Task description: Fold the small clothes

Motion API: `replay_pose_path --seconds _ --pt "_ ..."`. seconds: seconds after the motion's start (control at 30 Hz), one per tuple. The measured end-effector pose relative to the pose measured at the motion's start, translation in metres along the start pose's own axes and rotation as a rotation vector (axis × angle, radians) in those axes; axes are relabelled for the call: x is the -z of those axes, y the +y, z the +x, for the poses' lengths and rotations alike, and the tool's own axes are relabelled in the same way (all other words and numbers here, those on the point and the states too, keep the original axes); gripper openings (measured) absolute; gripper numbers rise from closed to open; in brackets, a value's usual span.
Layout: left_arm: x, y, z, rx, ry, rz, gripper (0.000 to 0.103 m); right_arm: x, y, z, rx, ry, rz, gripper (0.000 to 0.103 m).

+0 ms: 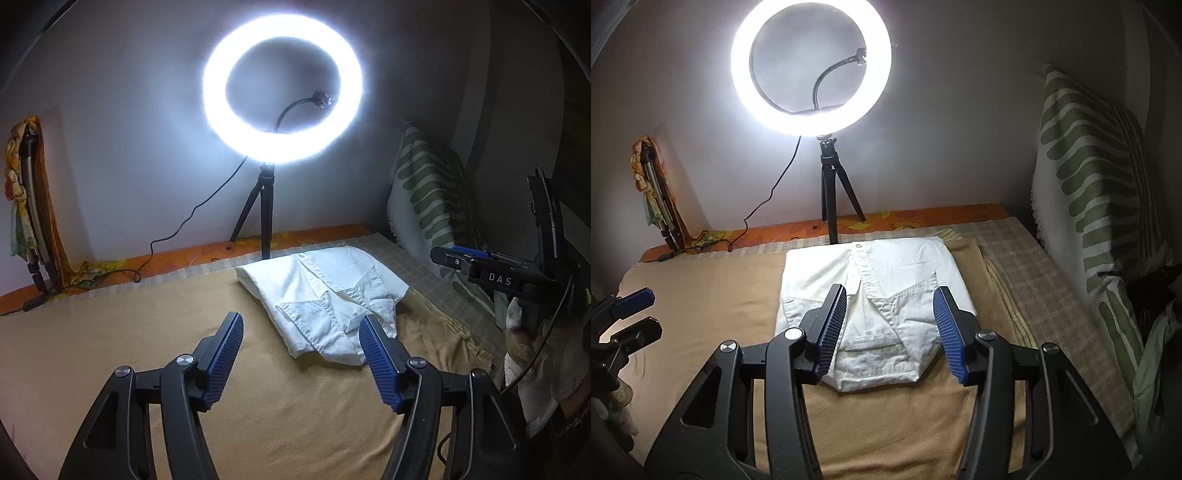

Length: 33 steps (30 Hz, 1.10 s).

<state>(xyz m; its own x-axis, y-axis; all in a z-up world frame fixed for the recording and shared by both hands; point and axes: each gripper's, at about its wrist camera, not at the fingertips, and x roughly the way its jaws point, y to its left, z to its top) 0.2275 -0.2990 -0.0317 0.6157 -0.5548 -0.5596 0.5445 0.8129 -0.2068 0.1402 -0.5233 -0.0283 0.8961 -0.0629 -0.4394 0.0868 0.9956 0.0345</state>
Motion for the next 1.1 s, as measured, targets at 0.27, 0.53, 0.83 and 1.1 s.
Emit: replay_pose_path --seconds 0.27,0.53,0.83,1.1 --pt "0.030 -0.003 -0.044 -0.005 -0.016 0.034 0.089 0.032 0.032 -0.038 0.026 -0.015 0.004 0.067" --pt "0.059 0.001 -0.075 -0.022 -0.027 0.061 0.103 0.056 0.060 -0.058 0.058 -0.042 -0.011 0.084" --pt "0.080 0.009 -0.079 -0.090 0.046 0.080 0.103 0.075 0.079 -0.066 0.066 -0.077 0.004 0.099" --pt "0.091 0.021 -0.080 -0.177 0.046 0.081 0.103 0.091 0.088 -0.064 0.082 -0.096 -0.009 0.103"
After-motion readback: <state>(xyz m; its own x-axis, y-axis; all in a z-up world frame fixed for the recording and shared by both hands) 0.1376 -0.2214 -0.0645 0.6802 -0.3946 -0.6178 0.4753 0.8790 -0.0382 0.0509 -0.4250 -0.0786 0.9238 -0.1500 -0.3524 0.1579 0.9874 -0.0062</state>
